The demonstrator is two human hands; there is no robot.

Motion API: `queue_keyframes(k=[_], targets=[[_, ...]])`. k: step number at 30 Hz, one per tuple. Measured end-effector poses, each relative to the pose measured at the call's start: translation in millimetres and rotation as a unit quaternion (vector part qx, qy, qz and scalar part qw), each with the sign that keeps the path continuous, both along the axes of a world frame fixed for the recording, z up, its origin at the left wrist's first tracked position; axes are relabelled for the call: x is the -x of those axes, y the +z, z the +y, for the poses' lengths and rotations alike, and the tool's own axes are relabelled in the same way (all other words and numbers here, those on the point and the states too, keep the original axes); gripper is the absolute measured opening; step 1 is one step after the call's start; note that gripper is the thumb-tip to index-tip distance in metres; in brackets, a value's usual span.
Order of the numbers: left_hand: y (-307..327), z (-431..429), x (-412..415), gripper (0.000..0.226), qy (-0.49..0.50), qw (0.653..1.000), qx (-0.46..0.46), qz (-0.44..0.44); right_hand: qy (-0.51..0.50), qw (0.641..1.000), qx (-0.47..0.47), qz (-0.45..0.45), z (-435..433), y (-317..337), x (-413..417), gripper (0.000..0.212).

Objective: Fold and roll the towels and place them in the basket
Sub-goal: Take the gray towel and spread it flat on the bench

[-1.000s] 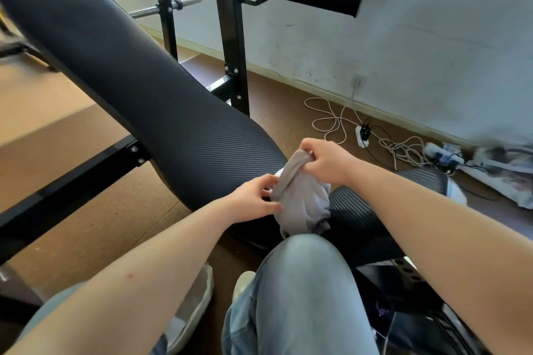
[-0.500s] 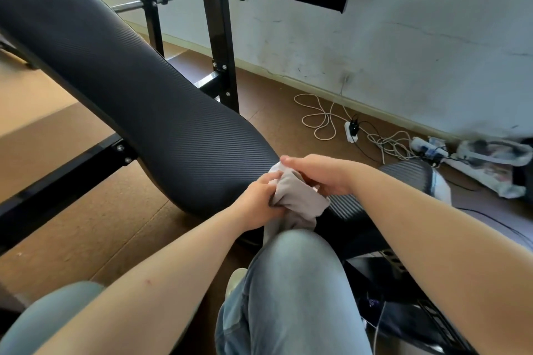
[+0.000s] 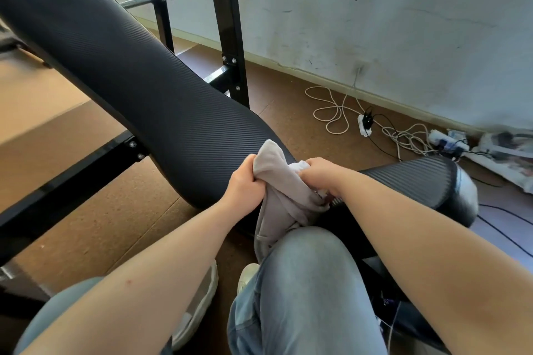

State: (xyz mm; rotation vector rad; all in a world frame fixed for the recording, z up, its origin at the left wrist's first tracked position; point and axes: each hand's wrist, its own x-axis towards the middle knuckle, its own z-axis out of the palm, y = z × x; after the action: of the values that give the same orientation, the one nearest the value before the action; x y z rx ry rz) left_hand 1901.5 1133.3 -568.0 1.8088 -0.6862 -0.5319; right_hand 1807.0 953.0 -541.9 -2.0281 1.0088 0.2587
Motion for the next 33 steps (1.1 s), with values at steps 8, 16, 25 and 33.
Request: queue_keyframes(k=[8,16,25,33], targets=[[41,-3,-38,0.019,0.209,0.976,0.049,-0.030,-0.012,0.975,0.197,0.106,-25,15,7,0.031],[22,8,-32,0.036,0.104,0.988,-0.110,-0.036,0.208,0.949,0.226,0.066,-2,-2,-2,0.061],[51,23,-36,0.022,-0.018,0.990,-0.081,-0.116,0.133,0.950,-0.137,-0.249,40,29,-35,0.078],[82,64,-56,0.026,-0.063,0.957,-0.164,-0.232,0.133,0.936,-0.125,-0.300,46,78,-37,0.029]])
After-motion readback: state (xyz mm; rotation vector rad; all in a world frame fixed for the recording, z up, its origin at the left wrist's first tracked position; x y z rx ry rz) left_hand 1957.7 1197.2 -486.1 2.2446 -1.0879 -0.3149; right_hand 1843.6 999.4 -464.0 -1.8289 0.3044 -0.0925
